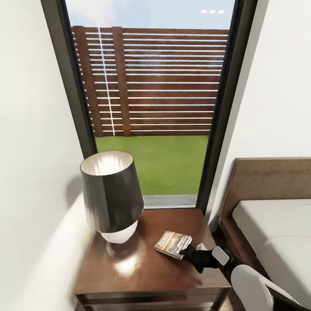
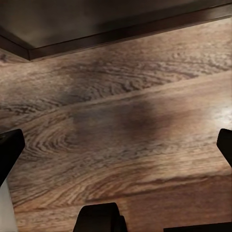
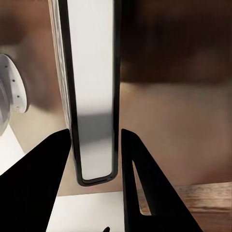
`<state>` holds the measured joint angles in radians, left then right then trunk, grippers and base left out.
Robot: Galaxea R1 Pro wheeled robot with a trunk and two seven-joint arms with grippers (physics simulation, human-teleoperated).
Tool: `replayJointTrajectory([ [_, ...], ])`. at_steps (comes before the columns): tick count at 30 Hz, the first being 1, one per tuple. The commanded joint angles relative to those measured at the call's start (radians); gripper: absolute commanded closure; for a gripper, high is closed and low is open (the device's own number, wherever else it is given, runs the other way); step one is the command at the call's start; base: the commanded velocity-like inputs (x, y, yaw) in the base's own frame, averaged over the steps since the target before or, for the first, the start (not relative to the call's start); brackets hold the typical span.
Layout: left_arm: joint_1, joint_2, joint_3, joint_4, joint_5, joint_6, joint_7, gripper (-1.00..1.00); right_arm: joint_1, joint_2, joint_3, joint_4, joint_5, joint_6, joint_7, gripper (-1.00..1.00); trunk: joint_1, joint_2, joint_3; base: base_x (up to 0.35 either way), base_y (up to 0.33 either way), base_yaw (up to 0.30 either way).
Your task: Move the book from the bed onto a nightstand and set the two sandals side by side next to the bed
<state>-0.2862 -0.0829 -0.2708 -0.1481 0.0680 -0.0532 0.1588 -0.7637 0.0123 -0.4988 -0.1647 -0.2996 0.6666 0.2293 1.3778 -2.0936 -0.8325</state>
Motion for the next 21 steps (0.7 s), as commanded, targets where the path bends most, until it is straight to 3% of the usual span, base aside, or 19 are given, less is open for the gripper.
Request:
replayJointTrajectory([
  [1, -0.001, 0.0, -0.008, 0.001, 0.007, -0.004, 0.005, -1.0, 0.0, 0.0, -0.001, -0.002, -0.003, 0.005, -0.001, 1.0, 0.0, 0.0, -0.001, 0.0, 0.0, 0.0],
  [11, -0.001, -0.001, -0.008, 0.001, 0.007, -0.004, 0.005, -1.0, -0.002, 0.0, -0.001, -0.002, -0.003, 0.005, -0.001, 1.0, 0.0, 0.0, -0.001, 0.0, 0.0, 0.0],
  [17, -0.001, -0.001, -0.008, 0.001, 0.007, -0.004, 0.005, -1.0, -0.004, 0.0, -0.001, -0.003, -0.003, 0.005, -0.001, 1.0, 0.023, -0.042, -0.02, 0.0, 0.0, 0.0],
  [21, -0.001, -0.001, -0.008, 0.001, 0.007, -0.004, 0.005, -1.0, -0.007, 0.0, -0.001, -0.002, -0.003, 0.005, -0.001, 1.0, 0.023, -0.042, -0.02, 0.0, 0.0, 0.0],
])
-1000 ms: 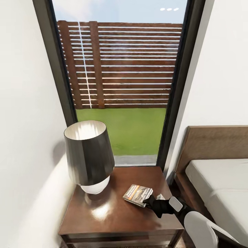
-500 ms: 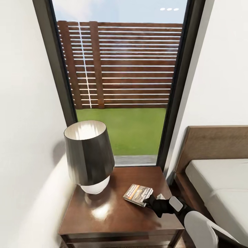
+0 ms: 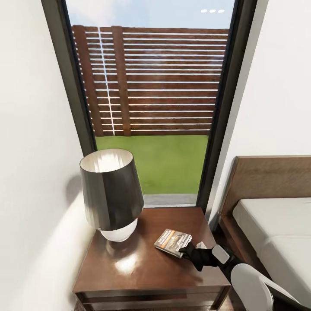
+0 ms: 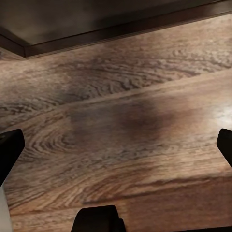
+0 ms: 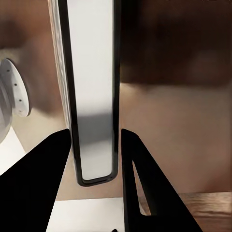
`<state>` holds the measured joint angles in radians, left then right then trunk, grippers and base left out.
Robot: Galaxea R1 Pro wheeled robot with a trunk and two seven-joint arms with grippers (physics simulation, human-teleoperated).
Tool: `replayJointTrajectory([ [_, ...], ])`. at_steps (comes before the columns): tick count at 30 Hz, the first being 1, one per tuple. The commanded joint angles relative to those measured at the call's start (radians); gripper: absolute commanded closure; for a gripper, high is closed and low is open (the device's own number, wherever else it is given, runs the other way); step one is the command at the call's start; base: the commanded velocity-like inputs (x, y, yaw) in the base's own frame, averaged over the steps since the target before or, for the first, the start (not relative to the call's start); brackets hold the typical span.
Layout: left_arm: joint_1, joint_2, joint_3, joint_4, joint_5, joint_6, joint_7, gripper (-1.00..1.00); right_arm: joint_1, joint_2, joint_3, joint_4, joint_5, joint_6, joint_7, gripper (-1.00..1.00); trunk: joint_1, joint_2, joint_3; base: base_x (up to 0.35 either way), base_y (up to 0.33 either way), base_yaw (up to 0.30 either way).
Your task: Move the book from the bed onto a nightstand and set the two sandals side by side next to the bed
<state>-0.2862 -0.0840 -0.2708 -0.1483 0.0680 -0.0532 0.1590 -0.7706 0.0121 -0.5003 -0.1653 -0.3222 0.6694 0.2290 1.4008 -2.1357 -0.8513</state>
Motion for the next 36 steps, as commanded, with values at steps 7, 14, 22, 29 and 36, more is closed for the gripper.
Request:
replayJointTrajectory([
  [7, -0.001, 0.001, -0.009, 0.001, 0.007, -0.004, 0.005, -1.0, -0.001, 0.0, 0.0, 0.0, 0.02, 0.002, 0.0, 1.0, 0.0, 0.0, -0.001, 0.0, 0.0, 0.0],
  [14, -0.001, 0.001, -0.009, 0.0, 0.007, -0.004, 0.006, -1.0, -0.001, 0.0, 0.0, 0.0, 0.02, 0.002, 0.0, 1.0, 0.0, 0.0, -0.001, 0.0, 0.0, 0.0],
  [22, -0.001, 0.001, -0.008, -0.002, 0.008, -0.004, 0.005, -1.0, -0.001, -0.001, 0.0, 0.0, 0.02, 0.002, 0.0, 1.0, 0.0, 0.0, -0.001, 0.0, 0.0, 0.0],
  [29, -0.001, 0.003, -0.008, -0.007, 0.009, -0.003, 0.002, -1.0, -0.001, -0.001, 0.0, 0.0, 0.02, 0.002, 0.0, 1.0, 0.0, 0.0, -0.001, 0.0, 0.0, 0.0],
  [36, 0.001, 0.005, -0.007, -0.04, 0.009, 0.002, 0.001, -1.0, -0.001, -0.003, 0.0, 0.0, 0.02, 0.002, 0.0, 1.0, 0.0, 0.0, -0.001, 0.0, 0.0, 0.0],
])
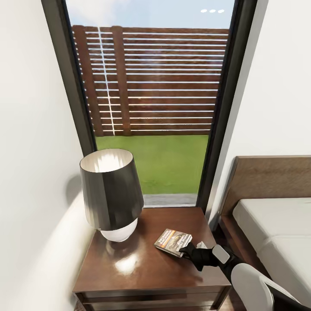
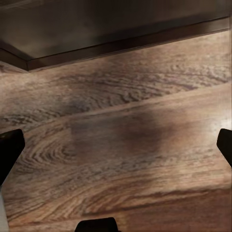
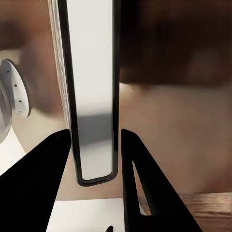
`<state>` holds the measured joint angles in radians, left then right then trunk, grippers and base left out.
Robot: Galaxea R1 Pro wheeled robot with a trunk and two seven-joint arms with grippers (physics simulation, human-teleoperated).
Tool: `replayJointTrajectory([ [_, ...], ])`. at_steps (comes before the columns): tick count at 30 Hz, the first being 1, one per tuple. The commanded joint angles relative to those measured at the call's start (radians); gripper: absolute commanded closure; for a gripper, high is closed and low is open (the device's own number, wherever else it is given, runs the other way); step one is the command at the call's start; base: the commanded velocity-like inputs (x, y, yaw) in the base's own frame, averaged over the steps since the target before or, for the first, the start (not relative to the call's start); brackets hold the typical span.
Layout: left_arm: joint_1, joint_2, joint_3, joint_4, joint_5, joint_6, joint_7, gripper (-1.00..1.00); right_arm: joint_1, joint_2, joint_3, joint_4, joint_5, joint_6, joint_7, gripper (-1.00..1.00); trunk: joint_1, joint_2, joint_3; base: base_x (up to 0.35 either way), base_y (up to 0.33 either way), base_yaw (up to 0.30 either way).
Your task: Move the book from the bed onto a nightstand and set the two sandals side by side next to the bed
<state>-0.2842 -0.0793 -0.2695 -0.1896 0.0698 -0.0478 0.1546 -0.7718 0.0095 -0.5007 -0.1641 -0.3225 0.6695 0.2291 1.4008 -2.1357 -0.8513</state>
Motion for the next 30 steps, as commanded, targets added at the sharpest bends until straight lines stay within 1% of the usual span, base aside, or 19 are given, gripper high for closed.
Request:
replayJointTrajectory([
  [1, 0.0, 0.0, -0.008, -0.002, 0.008, -0.003, 0.005, -1.0, 0.0, 0.0, 0.0, -0.002, 0.02, 0.002, -0.001, 1.0, 0.0, 0.0, -0.001, 0.0, 0.0, 0.0],
  [8, 0.0, 0.001, -0.008, -0.021, 0.008, 0.001, 0.005, -1.0, 0.0, 0.0, -0.001, -0.002, 0.02, 0.002, -0.001, 1.0, 0.0, 0.0, -0.001, 0.0, 0.0, 0.0],
  [13, 0.0, 0.004, -0.008, -0.075, 0.007, 0.023, 0.005, -1.0, 0.0, 0.0, -0.001, -0.002, 0.02, 0.002, -0.001, 1.0, 0.0, 0.0, -0.001, 0.0, 0.0, 0.0],
  [17, 0.002, 0.005, -0.008, -0.151, 0.008, 0.055, 0.005, -1.0, 0.0, 0.0, -0.001, -0.002, 0.02, 0.002, -0.001, 1.0, 0.0, 0.0, -0.001, 0.0, 0.0, 0.0],
  [18, 0.002, 0.005, -0.008, -0.151, 0.008, 0.055, 0.005, -1.0, 0.0, 0.0, -0.001, -0.002, 0.02, 0.002, -0.001, 1.0, 0.0, 0.0, -0.001, 0.0, 0.0, 0.0],
  [20, 0.004, 0.005, -0.009, -0.189, 0.009, 0.074, 0.004, -1.0, 0.0, 0.0, -0.001, -0.002, 0.02, 0.002, -0.001, 1.0, 0.0, 0.0, -0.001, 0.0, 0.0, 0.0],
  [22, 0.006, 0.005, -0.009, -0.225, 0.016, 0.096, 0.004, -1.0, 0.0, 0.0, -0.001, -0.002, 0.021, 0.002, -0.001, 1.0, 0.0, 0.0, -0.001, 0.0, 0.0, 0.0],
  [26, 0.007, 0.006, -0.009, -0.248, 0.029, 0.112, 0.004, -1.0, 0.0, 0.0, -0.001, -0.003, 0.021, 0.002, -0.001, 1.0, 0.0, 0.0, -0.001, 0.0, 0.0, 0.0],
  [30, 0.008, 0.006, -0.01, -0.256, 0.035, 0.12, 0.003, -1.0, 0.0, 0.0, -0.001, -0.003, 0.021, 0.002, -0.001, 1.0, 0.0, 0.0, -0.001, 0.0, 0.0, 0.0],
])
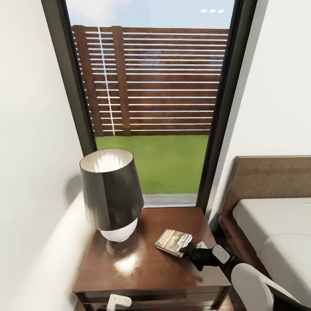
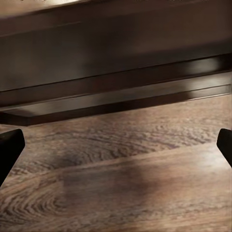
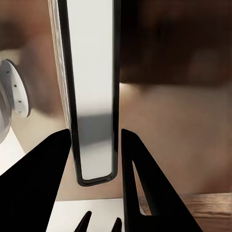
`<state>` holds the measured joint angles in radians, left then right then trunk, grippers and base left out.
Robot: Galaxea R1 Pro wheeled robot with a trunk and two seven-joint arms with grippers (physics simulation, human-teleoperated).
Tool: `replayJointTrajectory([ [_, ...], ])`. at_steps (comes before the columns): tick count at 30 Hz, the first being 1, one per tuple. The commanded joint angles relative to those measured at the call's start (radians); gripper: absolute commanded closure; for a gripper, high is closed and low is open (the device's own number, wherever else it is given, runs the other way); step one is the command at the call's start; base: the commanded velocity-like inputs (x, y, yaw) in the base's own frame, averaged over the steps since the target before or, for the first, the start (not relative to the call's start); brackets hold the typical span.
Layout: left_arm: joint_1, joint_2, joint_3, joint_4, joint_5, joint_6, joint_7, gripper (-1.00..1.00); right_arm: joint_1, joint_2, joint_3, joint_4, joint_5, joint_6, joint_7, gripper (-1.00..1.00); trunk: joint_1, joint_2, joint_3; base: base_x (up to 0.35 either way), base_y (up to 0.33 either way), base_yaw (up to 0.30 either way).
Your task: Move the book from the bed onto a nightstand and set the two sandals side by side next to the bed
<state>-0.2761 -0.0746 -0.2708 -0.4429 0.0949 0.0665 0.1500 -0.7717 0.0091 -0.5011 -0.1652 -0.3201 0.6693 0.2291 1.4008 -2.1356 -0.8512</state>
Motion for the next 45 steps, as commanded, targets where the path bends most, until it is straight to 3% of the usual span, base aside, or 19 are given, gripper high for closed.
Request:
replayJointTrajectory([
  [1, 0.0, 0.001, -0.008, -0.003, 0.011, 0.006, 0.008, -1.0, 0.0, 0.0, -0.001, -0.002, 0.019, 0.003, -0.001, 1.0, 0.0, 0.0, -0.001, 0.0, 0.0, 0.0],
  [32, 0.0, 0.0, -0.007, 0.017, 0.014, 0.017, 0.008, -1.0, 0.0, 0.0, -0.001, -0.002, 0.018, 0.003, -0.001, 1.0, 0.0, 0.0, -0.001, 0.0, 0.0, 0.0],
  [45, 0.0, -0.001, 0.013, 0.027, 0.014, 0.024, 0.008, -1.0, 0.0, -0.001, -0.001, -0.002, 0.019, 0.003, -0.001, 1.0, 0.011, -0.021, -0.01, 0.0, 0.0, 0.0],
])
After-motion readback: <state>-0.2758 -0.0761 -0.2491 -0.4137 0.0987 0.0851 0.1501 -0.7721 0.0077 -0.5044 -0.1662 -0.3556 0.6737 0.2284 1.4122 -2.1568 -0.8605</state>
